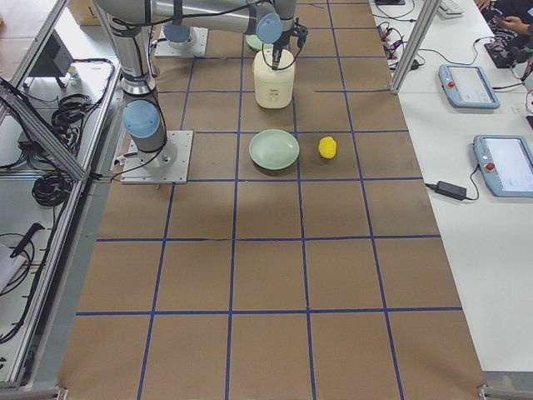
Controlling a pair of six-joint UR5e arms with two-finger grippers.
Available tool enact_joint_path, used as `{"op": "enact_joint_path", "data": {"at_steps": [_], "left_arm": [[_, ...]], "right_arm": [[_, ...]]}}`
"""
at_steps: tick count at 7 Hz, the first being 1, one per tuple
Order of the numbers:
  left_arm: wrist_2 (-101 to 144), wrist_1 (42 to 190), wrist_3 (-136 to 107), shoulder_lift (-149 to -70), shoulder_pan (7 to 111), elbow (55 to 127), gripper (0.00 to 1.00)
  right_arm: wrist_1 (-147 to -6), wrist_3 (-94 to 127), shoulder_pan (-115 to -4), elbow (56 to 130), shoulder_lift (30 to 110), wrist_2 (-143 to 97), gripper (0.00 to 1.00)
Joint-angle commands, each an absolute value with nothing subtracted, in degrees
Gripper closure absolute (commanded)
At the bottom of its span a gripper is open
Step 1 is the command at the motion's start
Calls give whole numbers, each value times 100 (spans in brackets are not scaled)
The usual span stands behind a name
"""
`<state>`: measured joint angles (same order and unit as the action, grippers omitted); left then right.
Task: Press rice cooker button
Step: 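Lift the right gripper away from the cooker as the lid pops open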
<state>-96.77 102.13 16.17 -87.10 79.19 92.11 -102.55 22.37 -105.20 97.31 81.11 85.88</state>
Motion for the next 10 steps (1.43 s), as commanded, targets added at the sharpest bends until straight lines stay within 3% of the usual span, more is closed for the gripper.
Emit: {"op": "enact_joint_path", "data": {"at_steps": [1, 2, 6, 10], "left_arm": [[-9677, 10213, 1617, -8710, 7919, 9211, 0], [-9677, 10213, 1617, -8710, 7919, 9211, 0], [-9677, 10213, 1617, -8710, 7919, 9211, 0], [-9677, 10213, 1617, -8710, 7919, 9211, 0]], "right_arm": [[-10230, 2338, -10521, 9380, 8183, 8648, 20], [-10056, 2260, -10451, 8925, 8174, 8753, 9], [-9397, 901, -9425, 8657, 8200, 8754, 7], [-9054, 738, -9273, 8649, 8419, 8974, 7]]}}
